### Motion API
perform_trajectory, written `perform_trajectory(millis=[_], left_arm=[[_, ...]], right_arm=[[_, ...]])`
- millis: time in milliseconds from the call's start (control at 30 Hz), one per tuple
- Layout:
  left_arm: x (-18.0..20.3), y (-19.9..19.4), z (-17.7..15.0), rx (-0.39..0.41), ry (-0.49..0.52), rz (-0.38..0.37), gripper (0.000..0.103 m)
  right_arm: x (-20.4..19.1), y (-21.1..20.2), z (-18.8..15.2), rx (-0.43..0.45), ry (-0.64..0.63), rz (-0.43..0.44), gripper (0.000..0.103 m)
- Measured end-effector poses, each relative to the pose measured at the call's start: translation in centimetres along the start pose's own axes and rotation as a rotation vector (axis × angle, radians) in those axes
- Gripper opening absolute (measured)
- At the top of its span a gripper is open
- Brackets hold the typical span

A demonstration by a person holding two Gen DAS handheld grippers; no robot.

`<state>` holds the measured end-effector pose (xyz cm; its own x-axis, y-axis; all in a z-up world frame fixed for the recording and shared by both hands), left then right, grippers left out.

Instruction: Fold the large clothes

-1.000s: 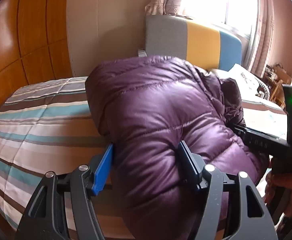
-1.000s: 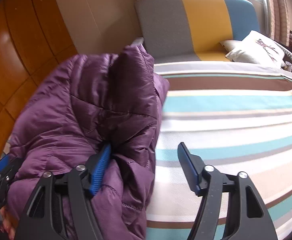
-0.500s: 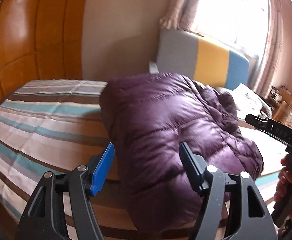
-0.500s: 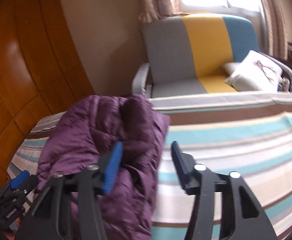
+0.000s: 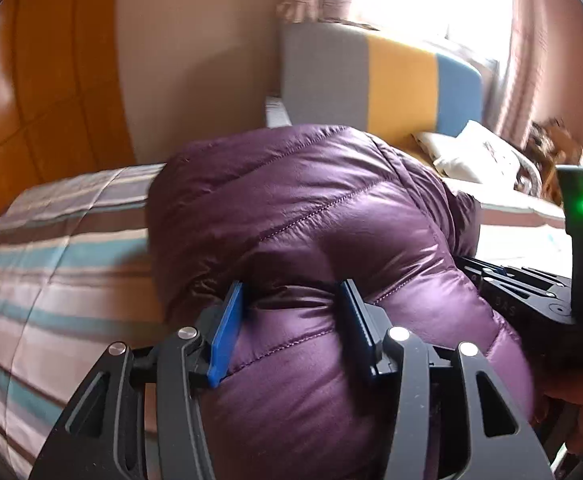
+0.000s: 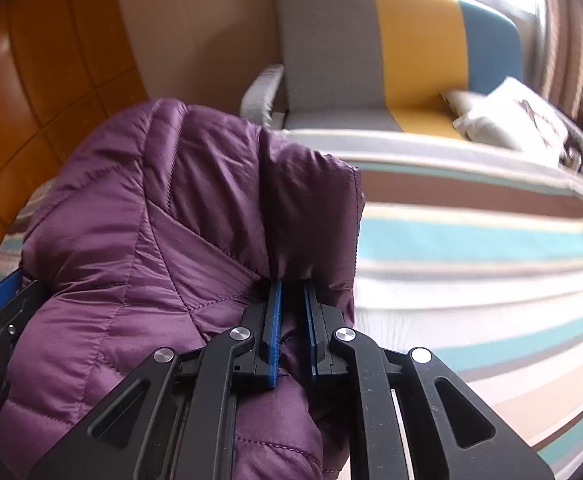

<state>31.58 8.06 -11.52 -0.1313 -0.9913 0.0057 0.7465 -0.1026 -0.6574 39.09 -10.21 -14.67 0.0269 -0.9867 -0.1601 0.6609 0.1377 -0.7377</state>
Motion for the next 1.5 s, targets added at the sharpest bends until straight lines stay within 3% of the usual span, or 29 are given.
perform_trajectory(millis=[133,200,367,533,733,867,1000,1033,1067,1100,1133,1167,1200,1400,1500], left_arm=[[0.2,1.0,-0.1,0.004,0.005,0.003,0.049],[0.0,0.5,0.0,0.003,-0.001,-0.004,0.049],[-1.1,-3.2,-0.9,0.033,-0.046,0.003,0.067],[-1.0,-7.7,-3.5,0.071,-0.137,-0.046,0.066],[0.9,-5.9,-5.5,-0.018,-0.028,-0.012,0.068],[1.2,-4.6,-5.5,-0.036,0.039,0.023,0.068],[0.7,-6.4,-5.5,-0.041,-0.032,0.002,0.071],[0.5,-7.0,-5.6,-0.035,-0.051,-0.005,0.079],[0.5,-7.5,-5.9,-0.029,-0.064,-0.001,0.094],[0.3,-8.3,-6.1,-0.014,-0.078,0.027,0.101],[0.3,-8.8,-6.3,-0.004,-0.078,0.036,0.101],[0.5,-9.5,-6.7,0.009,-0.07,0.041,0.101],[0.6,-10.1,-7.1,0.014,-0.059,0.058,0.101],[0.9,-12.8,-9.2,-0.005,-0.012,0.182,0.101],[0.8,-14.7,-10.0,0.02,-0.009,0.203,0.101]], right_arm=[[-0.6,0.3,-0.3,0.001,-0.044,-0.03,0.01],[-0.4,-0.4,0.0,0.001,-0.03,0.0,0.01],[0.1,-6.3,-0.5,0.093,0.041,0.132,0.01],[-1.4,-9.8,-2.7,0.122,0.016,0.197,0.01],[-1.4,-6.6,-5.7,0.005,-0.022,0.132,0.01],[-1.5,-5.6,-5.8,0.0,-0.032,0.115,0.01],[-1.3,-8.7,-5.7,0.043,0.014,0.156,0.01],[-1.0,-9.6,-5.8,0.053,0.022,0.161,0.012],[-0.9,-10.5,-6.0,0.066,0.027,0.168,0.016],[-1.1,-11.1,-6.2,0.076,0.026,0.172,0.021],[-1.2,-11.7,-6.4,0.085,0.023,0.173,0.039],[-1.3,-12.5,-6.8,0.095,0.02,0.168,0.065],[-1.4,-13.0,-7.0,0.103,0.019,0.169,0.07],[-2.0,-15.3,-9.5,0.116,-0.011,0.173,0.07],[-1.7,-16.1,-10.7,0.123,-0.021,0.146,0.075]])
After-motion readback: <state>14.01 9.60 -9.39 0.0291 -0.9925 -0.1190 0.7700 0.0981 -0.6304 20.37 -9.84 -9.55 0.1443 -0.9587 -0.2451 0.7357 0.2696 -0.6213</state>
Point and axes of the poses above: each gripper's, at about its wrist camera, not at the fingertips, and y roughly the way its jaws point, x to its right, z to its top, the point moved 7 cm from there along y, roughly the way its jaws point
